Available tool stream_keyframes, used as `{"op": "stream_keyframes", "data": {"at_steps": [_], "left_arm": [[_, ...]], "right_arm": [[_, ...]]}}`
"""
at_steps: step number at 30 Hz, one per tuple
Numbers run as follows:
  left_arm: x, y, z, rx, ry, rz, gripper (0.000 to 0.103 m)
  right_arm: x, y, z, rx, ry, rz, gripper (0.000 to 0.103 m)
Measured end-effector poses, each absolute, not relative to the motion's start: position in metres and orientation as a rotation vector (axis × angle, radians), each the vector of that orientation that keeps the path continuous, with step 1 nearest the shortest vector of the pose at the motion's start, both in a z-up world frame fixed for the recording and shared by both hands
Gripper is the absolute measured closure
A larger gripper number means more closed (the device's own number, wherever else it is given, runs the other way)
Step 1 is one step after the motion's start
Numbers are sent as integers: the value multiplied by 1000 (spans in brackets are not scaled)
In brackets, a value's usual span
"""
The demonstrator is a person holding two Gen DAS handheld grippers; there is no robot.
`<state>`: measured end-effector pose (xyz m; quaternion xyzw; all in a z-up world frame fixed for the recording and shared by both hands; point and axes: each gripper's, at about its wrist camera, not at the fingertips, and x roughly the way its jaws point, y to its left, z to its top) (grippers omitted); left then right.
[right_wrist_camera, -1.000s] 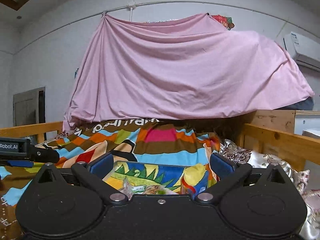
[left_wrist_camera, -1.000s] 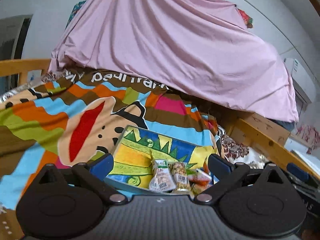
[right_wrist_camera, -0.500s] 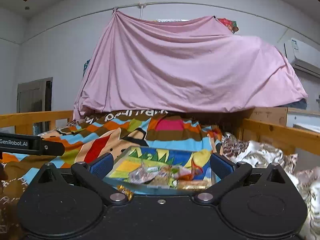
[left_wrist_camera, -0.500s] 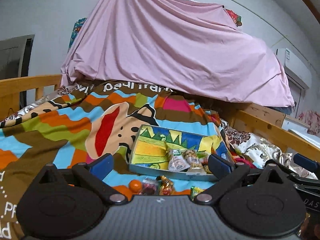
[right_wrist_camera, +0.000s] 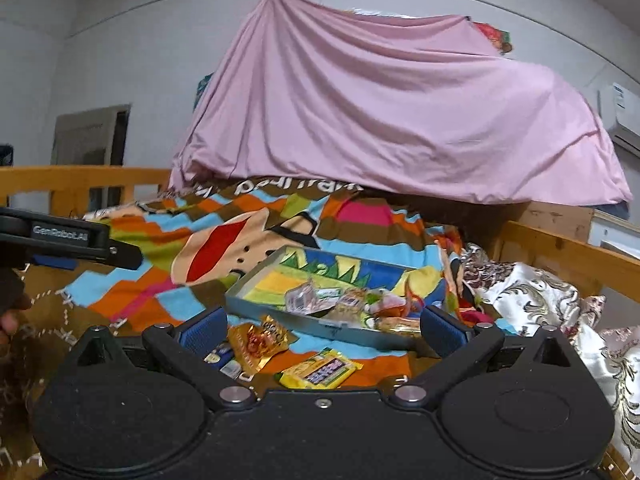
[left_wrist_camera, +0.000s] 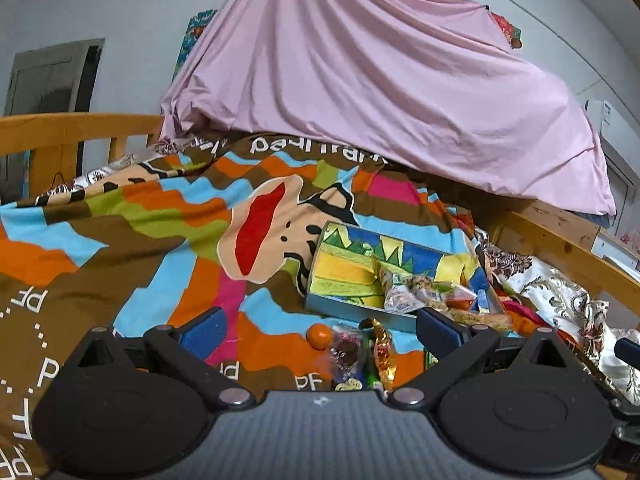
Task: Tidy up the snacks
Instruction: 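Withdraw both tools from the tray, then move the left tool to the blue Ca milk pack while the right tool approaches the yellow biscuit pack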
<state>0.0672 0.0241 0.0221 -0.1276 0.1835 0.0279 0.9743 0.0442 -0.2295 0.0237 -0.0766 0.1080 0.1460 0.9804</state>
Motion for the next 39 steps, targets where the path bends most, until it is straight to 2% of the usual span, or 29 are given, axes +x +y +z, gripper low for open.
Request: {"op": "stream_keyframes", "data": {"at_steps": [7,23,29,39], "left_arm": [[83,19,4,-181,491,31,0],[111,-8,-23,25,589,-48,0],[127,-26,-33,121,628,-88,0],[152,-33,-50,154,713,-267,3]], "right_arm": [[55,-219,14,-187,287,302,1],[104,-236,-8,-76,492,211,1],[148,-230,-17,-105,562,294,1],[214,-226,-48,69,738,358,1]]}}
